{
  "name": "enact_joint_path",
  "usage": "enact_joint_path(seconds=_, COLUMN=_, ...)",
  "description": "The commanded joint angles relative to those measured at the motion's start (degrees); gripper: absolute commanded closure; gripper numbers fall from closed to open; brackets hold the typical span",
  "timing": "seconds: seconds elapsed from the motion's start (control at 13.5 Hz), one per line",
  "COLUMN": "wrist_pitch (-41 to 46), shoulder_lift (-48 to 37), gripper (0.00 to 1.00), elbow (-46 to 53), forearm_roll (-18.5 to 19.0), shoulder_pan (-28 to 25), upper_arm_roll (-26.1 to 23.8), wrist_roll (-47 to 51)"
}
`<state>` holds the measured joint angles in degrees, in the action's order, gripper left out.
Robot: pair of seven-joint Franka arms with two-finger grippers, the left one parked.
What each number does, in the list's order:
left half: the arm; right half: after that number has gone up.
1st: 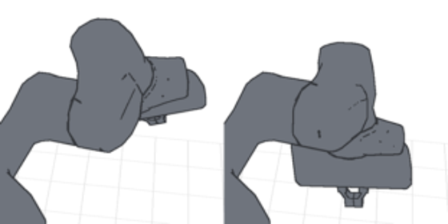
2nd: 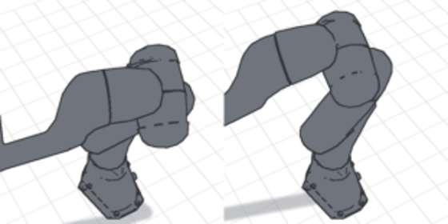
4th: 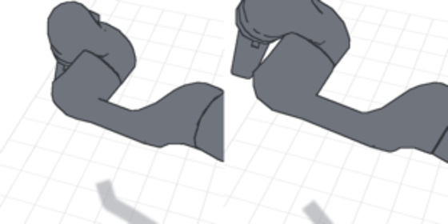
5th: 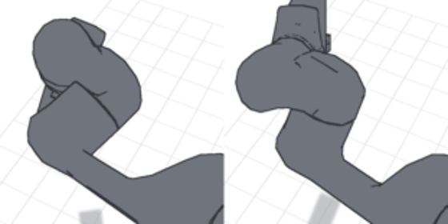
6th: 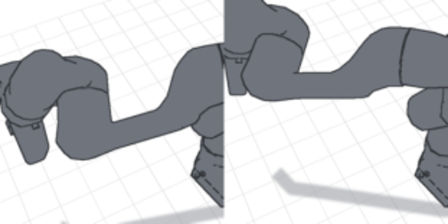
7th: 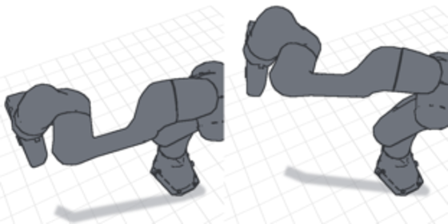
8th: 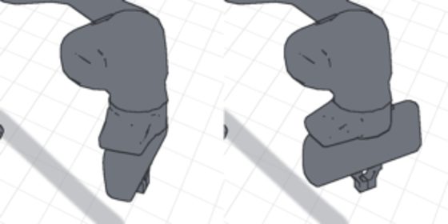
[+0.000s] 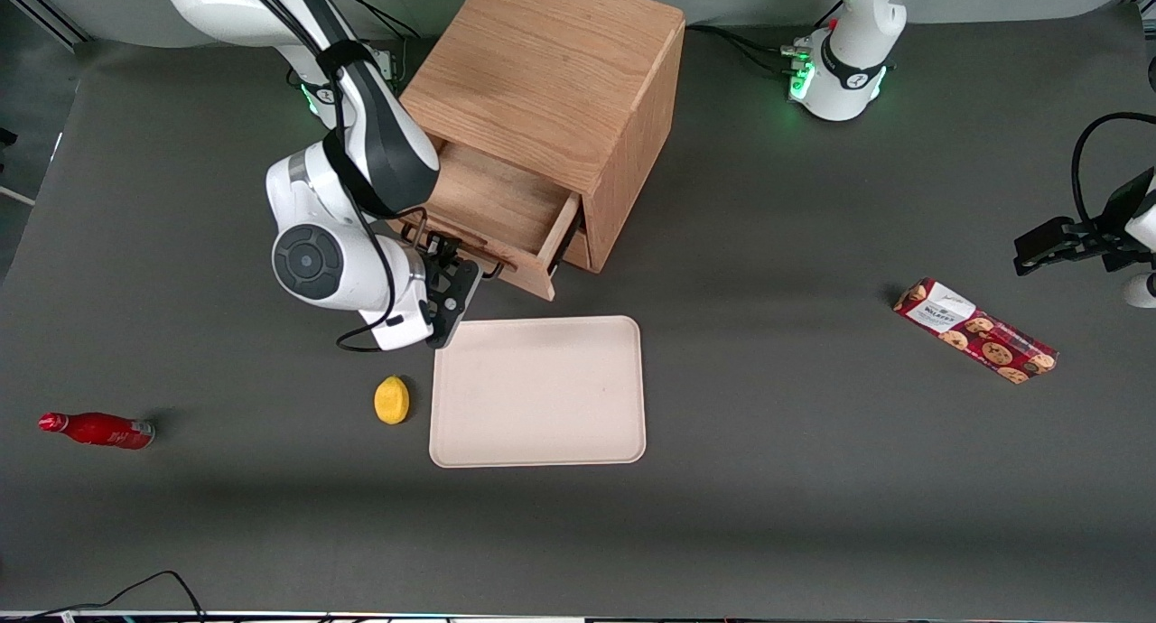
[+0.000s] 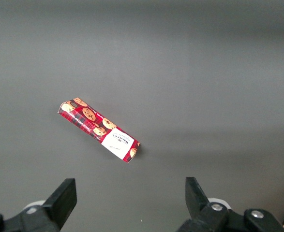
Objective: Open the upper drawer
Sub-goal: 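Pull the upper drawer outward by its handle with the right gripper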
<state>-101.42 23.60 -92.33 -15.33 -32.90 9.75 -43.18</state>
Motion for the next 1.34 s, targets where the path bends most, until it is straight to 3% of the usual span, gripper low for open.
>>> enact_joint_path(seconds=0.0, wrist_pitch=0.08, shoulder_lift=2.15, gripper=0.0, elbow=3.03, forearm_roll=2.31, shoulder_pan=0.99, upper_arm_roll=-0.08, wrist_roll=-1.64)
enact_joint_path(seconds=1.26, wrist_pitch=0.17, shoulder_lift=6.19, gripper=0.0, elbow=8.92, forearm_roll=3.73, shoulder_pan=5.39, upper_arm_roll=0.01, wrist_roll=-7.62)
